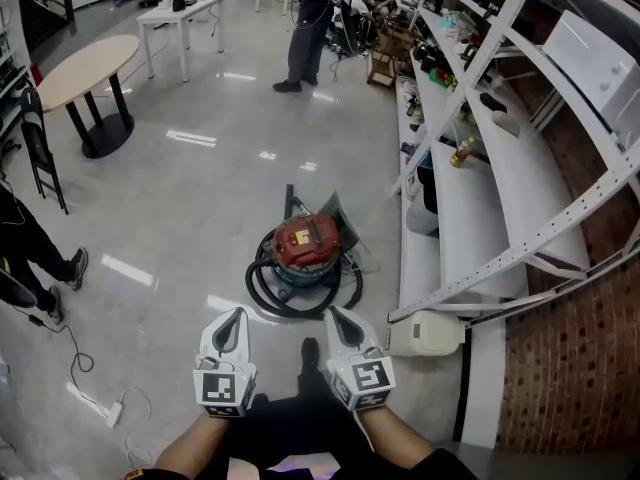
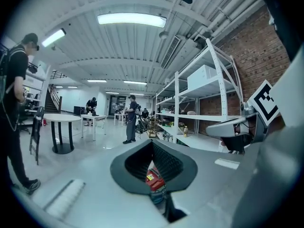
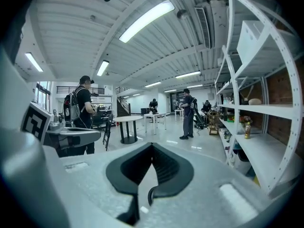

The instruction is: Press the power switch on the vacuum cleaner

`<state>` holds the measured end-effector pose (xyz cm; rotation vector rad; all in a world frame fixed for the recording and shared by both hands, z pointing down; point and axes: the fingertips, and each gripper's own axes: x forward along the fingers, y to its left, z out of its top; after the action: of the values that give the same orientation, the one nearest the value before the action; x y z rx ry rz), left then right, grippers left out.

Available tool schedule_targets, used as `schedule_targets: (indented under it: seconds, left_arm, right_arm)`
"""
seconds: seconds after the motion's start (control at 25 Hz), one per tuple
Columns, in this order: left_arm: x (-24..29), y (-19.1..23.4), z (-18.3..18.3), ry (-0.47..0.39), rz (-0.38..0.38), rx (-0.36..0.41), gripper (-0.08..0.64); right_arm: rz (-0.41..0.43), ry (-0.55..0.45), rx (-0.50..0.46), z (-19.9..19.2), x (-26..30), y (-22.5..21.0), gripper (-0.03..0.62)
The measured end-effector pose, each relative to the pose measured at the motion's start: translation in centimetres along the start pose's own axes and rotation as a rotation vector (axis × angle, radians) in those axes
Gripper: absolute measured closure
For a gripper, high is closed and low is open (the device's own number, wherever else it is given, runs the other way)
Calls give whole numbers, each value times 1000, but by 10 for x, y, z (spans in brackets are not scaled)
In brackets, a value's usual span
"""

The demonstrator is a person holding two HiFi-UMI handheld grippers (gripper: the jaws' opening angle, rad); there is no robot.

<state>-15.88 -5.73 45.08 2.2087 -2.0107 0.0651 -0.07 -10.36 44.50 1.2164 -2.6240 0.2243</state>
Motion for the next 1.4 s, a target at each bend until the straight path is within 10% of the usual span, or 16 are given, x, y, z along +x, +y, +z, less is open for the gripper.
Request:
schedule_targets:
  seconds: [0.64, 1.4]
  left_arm:
    - [151, -11, -7, 70, 189, -26, 543]
    - [242, 9, -67, 178, 222, -57, 543]
  right_arm:
    - [251, 114, -38, -9, 131, -95, 600]
    - [300, 287, -119, -72, 238, -126, 600]
